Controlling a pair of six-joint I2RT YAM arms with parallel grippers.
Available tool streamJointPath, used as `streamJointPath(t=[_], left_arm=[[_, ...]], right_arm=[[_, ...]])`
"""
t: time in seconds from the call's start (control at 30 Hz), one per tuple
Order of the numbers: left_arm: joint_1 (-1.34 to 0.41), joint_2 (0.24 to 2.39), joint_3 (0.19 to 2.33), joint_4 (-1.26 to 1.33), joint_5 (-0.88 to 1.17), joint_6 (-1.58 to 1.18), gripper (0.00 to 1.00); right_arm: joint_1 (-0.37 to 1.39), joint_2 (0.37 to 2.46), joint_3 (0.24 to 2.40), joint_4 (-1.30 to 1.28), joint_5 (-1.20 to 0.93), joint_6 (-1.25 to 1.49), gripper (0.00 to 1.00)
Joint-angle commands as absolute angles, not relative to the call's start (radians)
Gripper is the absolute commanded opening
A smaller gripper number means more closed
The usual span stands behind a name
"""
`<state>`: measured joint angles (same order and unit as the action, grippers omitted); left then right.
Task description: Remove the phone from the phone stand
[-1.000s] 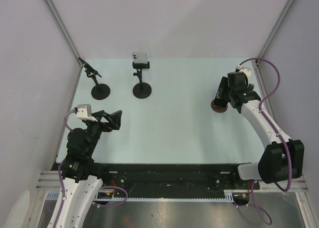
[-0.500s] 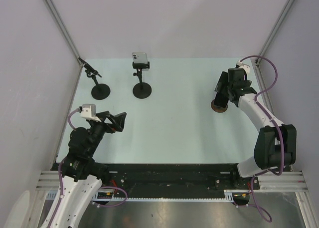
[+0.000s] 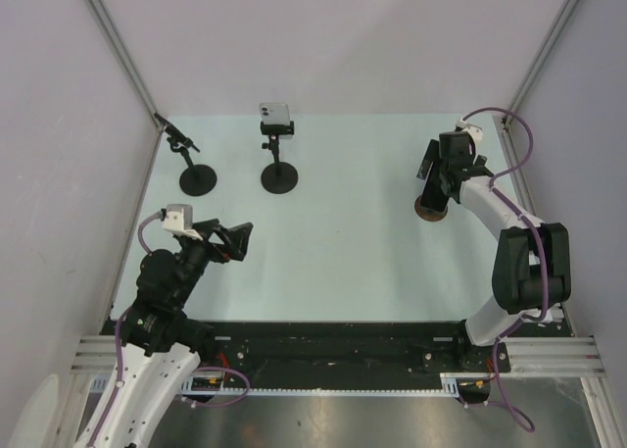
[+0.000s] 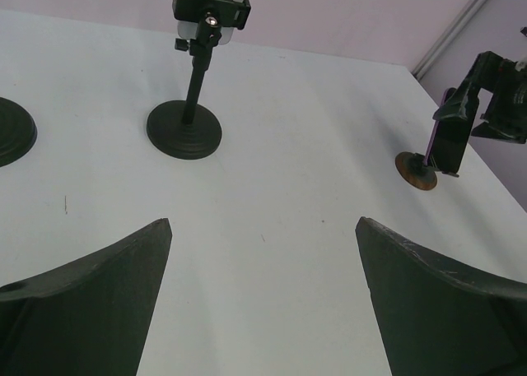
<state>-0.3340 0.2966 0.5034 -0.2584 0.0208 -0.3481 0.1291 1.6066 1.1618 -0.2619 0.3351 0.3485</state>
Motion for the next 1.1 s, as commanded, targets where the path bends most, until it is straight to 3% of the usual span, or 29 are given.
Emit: streamJointPath(t=[0.0,0.2,0.4,0.43,0.63,0.83,1.07], left_arm=[[-0.348,0.299,0.499,-0.256,0.008,-0.342,1.0],[-0.356,0.296,0.499,-0.258,0.003,-0.344,1.0],[-0.359,0.296,0.499,-0.259,0.003,-0.342,1.0],[-0.359,0.298,0.499,-0.259,0.006,-0.342,1.0],[-0.36,0.311,0.508,-0.261,0.009,-0.363,1.0],[-0.36,0.362,0.538,-0.259,0.047,-0.414,1.0],[-0.36,0.491,0.618,-0.256,0.132,-0.488,1.0]], right_arm=[[0.144,1.64,1.206,-0.244,0.408,0.351,1.0],[0.144,1.663,1.204,-0.235,0.407,0.336,0.89],[0.146,1.631,1.206,-0.242,0.377,0.333,0.58],[0.147,1.622,1.207,-0.248,0.376,0.331,0.48],[0.16,1.537,1.215,-0.276,0.373,0.322,0.21],[0.183,1.441,1.27,-0.345,0.358,0.327,0.09],[0.27,1.339,1.289,-0.428,0.267,0.448,0.03]])
